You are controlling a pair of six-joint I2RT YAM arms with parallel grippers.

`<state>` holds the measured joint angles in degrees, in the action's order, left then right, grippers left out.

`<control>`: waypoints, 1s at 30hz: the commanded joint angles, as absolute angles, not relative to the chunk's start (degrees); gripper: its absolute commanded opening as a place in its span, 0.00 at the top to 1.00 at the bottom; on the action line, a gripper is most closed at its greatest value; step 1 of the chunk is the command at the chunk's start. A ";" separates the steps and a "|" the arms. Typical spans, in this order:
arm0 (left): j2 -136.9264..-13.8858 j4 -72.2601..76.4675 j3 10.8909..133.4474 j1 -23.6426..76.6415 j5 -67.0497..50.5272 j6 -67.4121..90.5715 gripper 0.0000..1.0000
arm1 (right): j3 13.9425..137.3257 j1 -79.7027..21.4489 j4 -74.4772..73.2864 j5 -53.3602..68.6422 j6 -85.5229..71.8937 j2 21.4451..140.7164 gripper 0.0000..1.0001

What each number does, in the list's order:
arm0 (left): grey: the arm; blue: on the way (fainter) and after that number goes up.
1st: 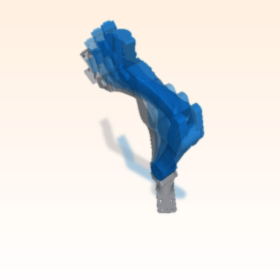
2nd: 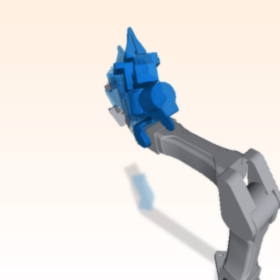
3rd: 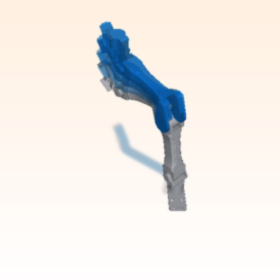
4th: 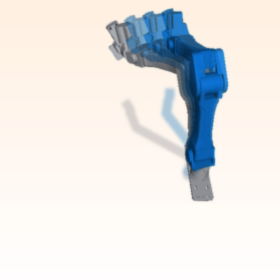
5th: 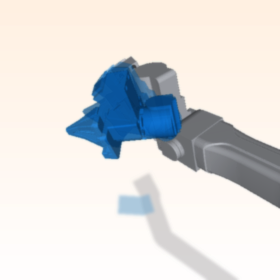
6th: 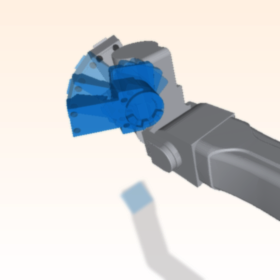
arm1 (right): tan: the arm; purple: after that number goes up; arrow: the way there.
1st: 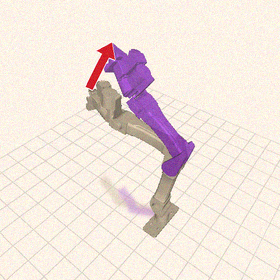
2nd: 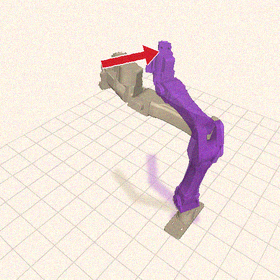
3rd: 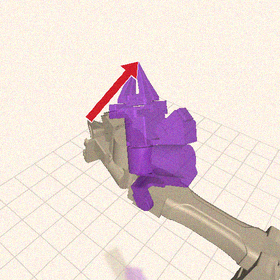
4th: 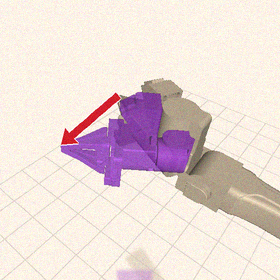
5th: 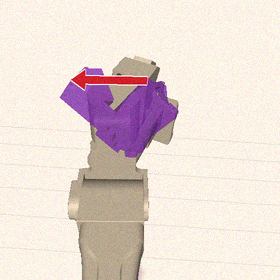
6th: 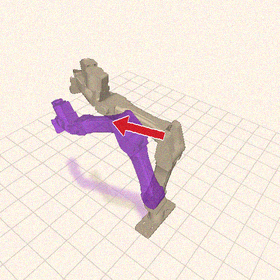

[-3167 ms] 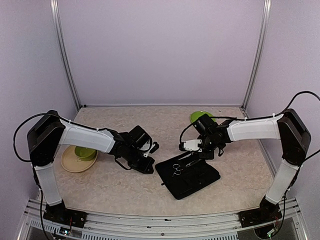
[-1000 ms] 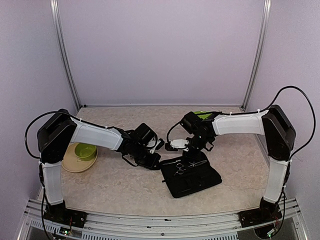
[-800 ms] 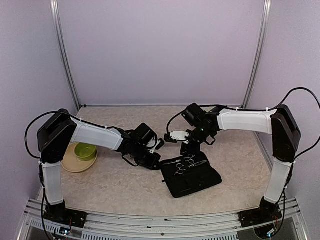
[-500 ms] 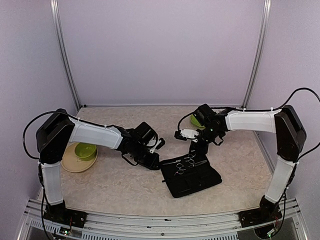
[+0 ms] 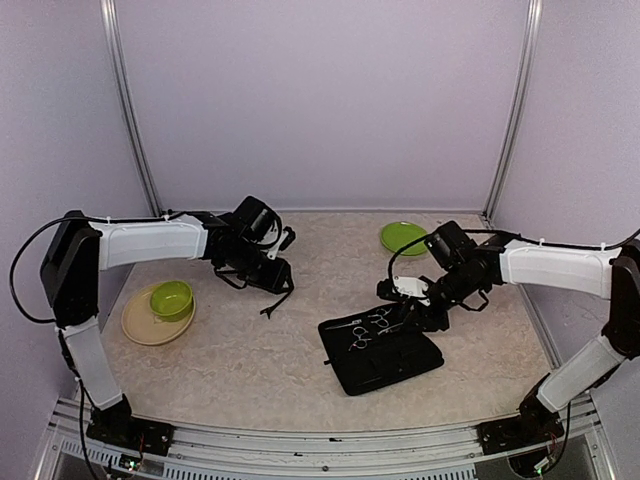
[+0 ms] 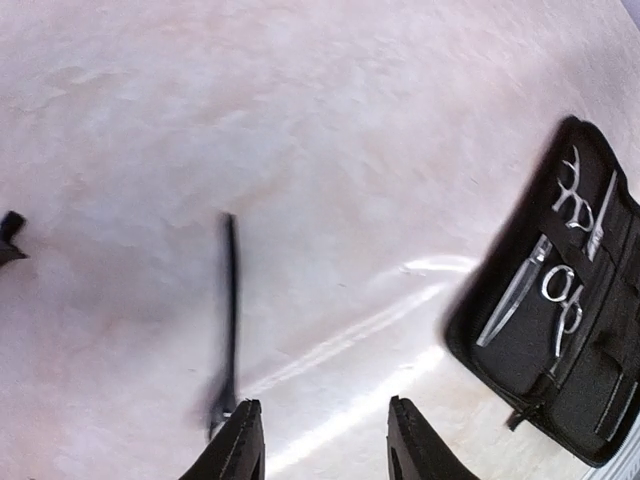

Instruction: Sort the hair-cutting tools

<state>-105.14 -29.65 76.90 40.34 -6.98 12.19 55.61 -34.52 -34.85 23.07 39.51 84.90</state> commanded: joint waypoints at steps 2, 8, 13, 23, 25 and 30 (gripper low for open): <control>-107.76 -34.49 80.55 34.99 -5.80 8.45 0.58 | 53.16 -36.30 -38.38 32.33 42.50 81.98 0.66; -111.57 -39.59 82.57 34.11 -5.57 3.63 0.65 | 51.05 -36.65 -36.57 28.80 41.86 79.81 0.66; -112.51 -42.09 83.07 34.73 -4.57 1.72 0.69 | 50.76 -36.74 -35.76 28.91 41.35 80.08 0.66; -114.44 -44.51 82.27 36.20 0.63 0.15 0.73 | 50.28 -37.09 -35.06 29.07 41.30 80.57 0.67; -114.96 -44.83 82.33 36.63 0.00 -0.12 0.73 | 50.14 -37.09 -34.99 29.01 41.26 80.67 0.67; -116.35 -44.82 82.60 37.39 0.00 -0.32 0.73 | 49.99 -37.09 -34.60 28.74 41.14 80.75 0.67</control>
